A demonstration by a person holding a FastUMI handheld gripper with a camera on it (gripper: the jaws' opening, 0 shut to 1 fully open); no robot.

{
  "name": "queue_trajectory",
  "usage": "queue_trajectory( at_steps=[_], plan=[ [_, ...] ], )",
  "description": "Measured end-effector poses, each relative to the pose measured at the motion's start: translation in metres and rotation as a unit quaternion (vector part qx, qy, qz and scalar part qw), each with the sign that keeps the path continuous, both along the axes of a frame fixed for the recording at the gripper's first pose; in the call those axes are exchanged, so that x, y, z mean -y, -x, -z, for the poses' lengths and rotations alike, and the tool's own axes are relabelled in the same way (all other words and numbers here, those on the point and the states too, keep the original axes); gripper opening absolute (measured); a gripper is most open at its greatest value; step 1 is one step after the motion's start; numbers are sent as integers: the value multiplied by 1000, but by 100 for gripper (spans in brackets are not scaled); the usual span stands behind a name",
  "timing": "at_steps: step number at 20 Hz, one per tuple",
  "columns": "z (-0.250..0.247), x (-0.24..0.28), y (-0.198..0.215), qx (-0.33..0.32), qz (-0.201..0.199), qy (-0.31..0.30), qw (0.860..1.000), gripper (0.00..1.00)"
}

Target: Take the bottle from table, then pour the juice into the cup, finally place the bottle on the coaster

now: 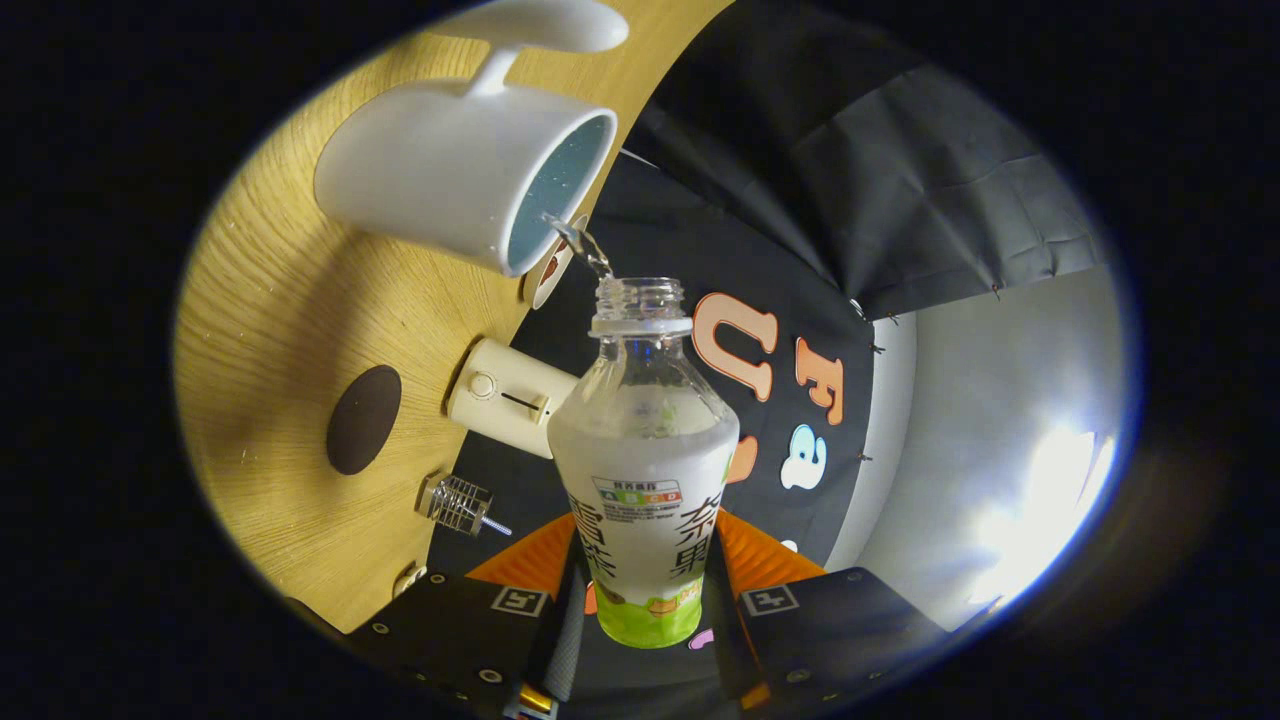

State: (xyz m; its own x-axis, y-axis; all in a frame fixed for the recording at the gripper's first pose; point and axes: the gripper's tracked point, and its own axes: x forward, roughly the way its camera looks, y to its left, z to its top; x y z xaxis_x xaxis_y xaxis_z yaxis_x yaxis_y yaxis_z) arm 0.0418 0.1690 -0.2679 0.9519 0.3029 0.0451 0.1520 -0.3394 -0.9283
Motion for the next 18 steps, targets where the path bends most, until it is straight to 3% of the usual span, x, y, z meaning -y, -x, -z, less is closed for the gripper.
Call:
queue_trajectory(
  at_steps=[6, 18],
  plan=[
    [-4, 0, -4, 7, -3, 8, 1000, 56],
    [-7, -21, 7, 27, -51, 56, 997, 55]
  ],
)
